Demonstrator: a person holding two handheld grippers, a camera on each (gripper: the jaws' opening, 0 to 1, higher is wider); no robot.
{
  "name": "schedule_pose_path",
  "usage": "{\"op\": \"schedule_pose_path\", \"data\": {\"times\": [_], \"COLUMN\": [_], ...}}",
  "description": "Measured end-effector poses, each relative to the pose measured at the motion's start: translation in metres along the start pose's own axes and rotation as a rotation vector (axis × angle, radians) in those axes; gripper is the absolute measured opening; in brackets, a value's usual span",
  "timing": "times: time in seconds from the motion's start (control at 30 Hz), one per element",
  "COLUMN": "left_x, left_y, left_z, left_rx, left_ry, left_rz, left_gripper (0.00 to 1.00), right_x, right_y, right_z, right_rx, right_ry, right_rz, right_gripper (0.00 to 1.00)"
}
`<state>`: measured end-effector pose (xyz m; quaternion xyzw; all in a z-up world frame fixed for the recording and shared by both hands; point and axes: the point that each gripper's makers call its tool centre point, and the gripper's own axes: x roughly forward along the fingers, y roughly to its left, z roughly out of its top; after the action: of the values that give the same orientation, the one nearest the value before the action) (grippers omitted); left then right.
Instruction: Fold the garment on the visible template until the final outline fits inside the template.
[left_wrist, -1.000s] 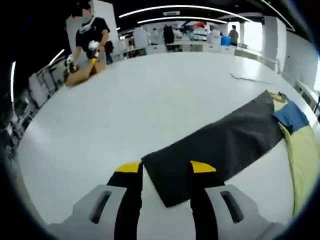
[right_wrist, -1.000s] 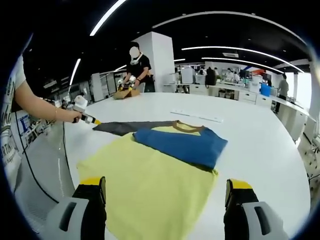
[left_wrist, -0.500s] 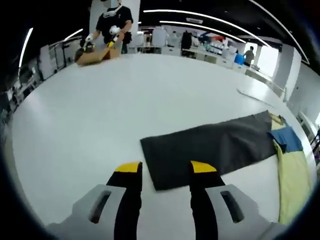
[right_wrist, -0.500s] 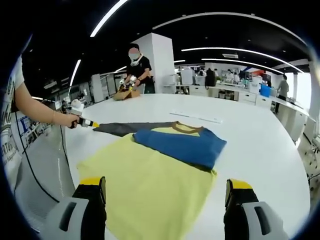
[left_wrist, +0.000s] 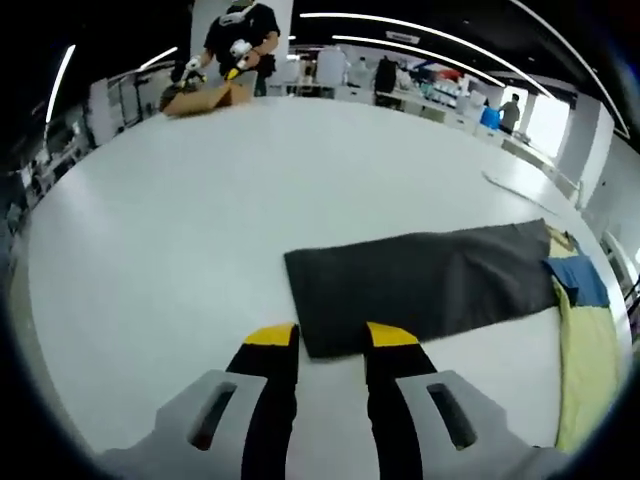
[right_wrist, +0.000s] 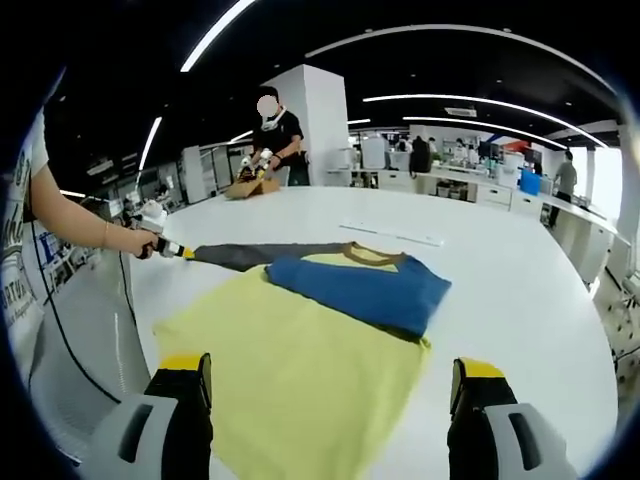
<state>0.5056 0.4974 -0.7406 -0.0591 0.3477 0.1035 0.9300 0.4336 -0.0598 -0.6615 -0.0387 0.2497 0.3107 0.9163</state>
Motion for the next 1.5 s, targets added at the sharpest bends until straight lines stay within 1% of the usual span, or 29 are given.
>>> {"op": "schedule_pose_path", "data": {"times": [0.03, 0.07, 0.1, 0.13, 0.17, 0.2, 0.23, 0.37, 0.5, 0.6, 0.67, 0.77, 0.93, 1.07, 1.17, 1.4, 1.5], "left_x": [-0.001, -0.002, -0.002, -0.002, -0.003, -0.005, -0.005, -0.006, -0.006, -0.005, -0.003, -0.003, -0.004, -0.003, -0.002, -0.005, -0.006], "left_y": [0.000, -0.001, -0.002, 0.000, 0.001, 0.003, 0.002, 0.000, 0.001, 0.002, 0.002, 0.006, 0.007, 0.009, 0.009, 0.006, 0.005], "left_z": [-0.005, -0.004, -0.005, -0.006, -0.007, -0.010, -0.010, -0.010, -0.010, -0.009, -0.007, -0.007, -0.006, -0.005, -0.004, -0.002, 0.000], "left_rx": [-0.049, -0.088, -0.108, -0.097, -0.084, -0.034, -0.023, -0.056, -0.031, -0.042, -0.078, -0.109, -0.057, -0.050, -0.018, -0.032, -0.020], "left_ry": [0.023, 0.014, 0.010, 0.014, 0.025, 0.047, 0.052, 0.055, 0.075, 0.087, 0.067, 0.067, 0.064, 0.062, 0.063, 0.048, 0.041], "left_rz": [0.002, -0.002, -0.003, 0.005, 0.012, 0.030, 0.030, 0.028, 0.033, 0.024, 0.009, 0.005, 0.011, 0.015, 0.013, 0.007, 0.006], "left_gripper": [0.17, 0.18, 0.18, 0.17, 0.14, 0.13, 0.12, 0.10, 0.10, 0.06, 0.02, 0.02, 0.02, 0.02, 0.02, 0.01, 0.01], "right_x": [0.000, 0.000, 0.000, 0.000, 0.000, 0.000, 0.000, 0.000, 0.000, 0.000, 0.000, 0.000, -0.001, -0.002, -0.003, -0.004, -0.005], "right_y": [0.000, 0.001, 0.001, 0.001, 0.001, 0.001, 0.002, 0.001, 0.001, 0.001, 0.003, 0.004, 0.003, 0.003, 0.003, 0.005, 0.006], "right_z": [0.000, 0.000, 0.000, 0.000, -0.001, 0.000, 0.000, -0.001, -0.002, -0.002, -0.003, -0.004, -0.006, -0.006, -0.006, -0.007, -0.005], "right_rx": [0.001, -0.001, -0.003, -0.005, -0.007, -0.007, -0.007, -0.008, -0.017, -0.020, -0.021, -0.025, -0.019, -0.015, -0.012, -0.012, -0.016], "right_ry": [0.001, 0.002, 0.003, 0.004, 0.005, 0.005, 0.004, 0.005, 0.009, 0.011, 0.015, 0.019, 0.019, 0.015, 0.013, 0.016, 0.011], "right_rz": [0.000, 0.001, 0.002, 0.001, 0.001, 0.001, 0.000, -0.009, -0.016, -0.015, -0.010, -0.009, -0.015, -0.017, -0.017, -0.004, 0.003], "right_gripper": [0.99, 0.99, 0.99, 0.99, 0.99, 0.99, 0.99, 0.98, 0.97, 0.97, 0.97, 0.98, 0.98, 0.98, 0.98, 0.99, 0.99]}}
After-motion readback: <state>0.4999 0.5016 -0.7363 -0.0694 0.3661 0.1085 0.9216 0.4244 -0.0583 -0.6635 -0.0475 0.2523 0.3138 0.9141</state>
